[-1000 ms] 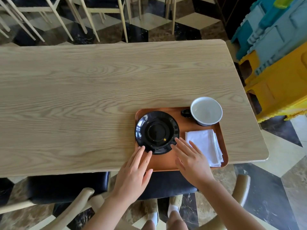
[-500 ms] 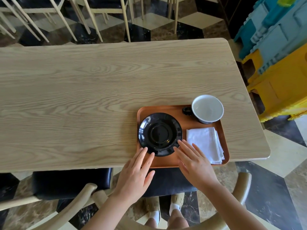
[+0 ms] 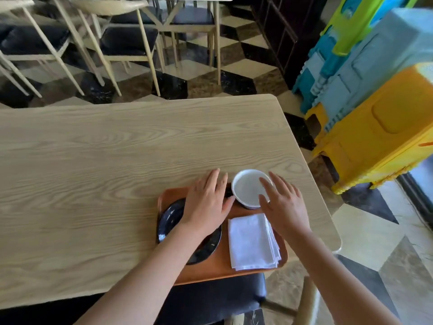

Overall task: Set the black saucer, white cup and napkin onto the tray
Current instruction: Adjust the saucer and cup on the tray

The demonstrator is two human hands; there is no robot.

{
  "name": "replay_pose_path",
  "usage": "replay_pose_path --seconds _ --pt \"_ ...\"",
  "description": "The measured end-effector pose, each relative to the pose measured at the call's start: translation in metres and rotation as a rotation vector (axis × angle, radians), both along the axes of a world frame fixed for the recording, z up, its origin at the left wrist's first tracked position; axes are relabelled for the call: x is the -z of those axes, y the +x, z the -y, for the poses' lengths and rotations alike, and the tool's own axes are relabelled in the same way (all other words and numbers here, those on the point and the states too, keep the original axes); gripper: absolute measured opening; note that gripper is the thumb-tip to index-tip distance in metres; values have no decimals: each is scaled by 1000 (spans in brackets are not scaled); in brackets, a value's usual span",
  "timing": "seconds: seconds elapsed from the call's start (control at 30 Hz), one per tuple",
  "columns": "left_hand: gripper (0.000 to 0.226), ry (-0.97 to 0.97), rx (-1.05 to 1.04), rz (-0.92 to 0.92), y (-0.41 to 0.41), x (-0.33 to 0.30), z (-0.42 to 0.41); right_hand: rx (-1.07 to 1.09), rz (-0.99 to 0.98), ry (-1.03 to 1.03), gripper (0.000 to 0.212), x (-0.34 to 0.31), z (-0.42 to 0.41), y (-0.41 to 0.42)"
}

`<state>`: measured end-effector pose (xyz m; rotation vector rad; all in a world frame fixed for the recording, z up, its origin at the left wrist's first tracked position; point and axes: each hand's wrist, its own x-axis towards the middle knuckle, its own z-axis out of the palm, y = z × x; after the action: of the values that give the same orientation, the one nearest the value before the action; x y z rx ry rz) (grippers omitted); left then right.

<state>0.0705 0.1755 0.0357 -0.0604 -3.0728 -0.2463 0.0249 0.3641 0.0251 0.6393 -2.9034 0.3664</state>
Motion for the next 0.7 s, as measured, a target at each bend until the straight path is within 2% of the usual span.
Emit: replay_pose_path --seconds 0.13,0.3,0.37,0.43,0.53,0.7 --pt "66 14 -17 166 -35 12 -21 149 281 62 51 -2 -12 -29" --pt "64 49 -21 126 -43 23 -27 164 427 -115 44 -1 -14 -37" --pt "62 193 -48 149 -43 27 -26 175 456 -219 41 3 -14 -39" --pt "60 419 -121 204 -43 28 -24 201 482 -311 39 5 -14 -38" --pt "47 692 -226 225 -43 26 -19 249 524 -434 37 9 -16 -38" --pt "36 809 -263 227 -37 18 -11 246 535 -508 37 10 -14 -35"
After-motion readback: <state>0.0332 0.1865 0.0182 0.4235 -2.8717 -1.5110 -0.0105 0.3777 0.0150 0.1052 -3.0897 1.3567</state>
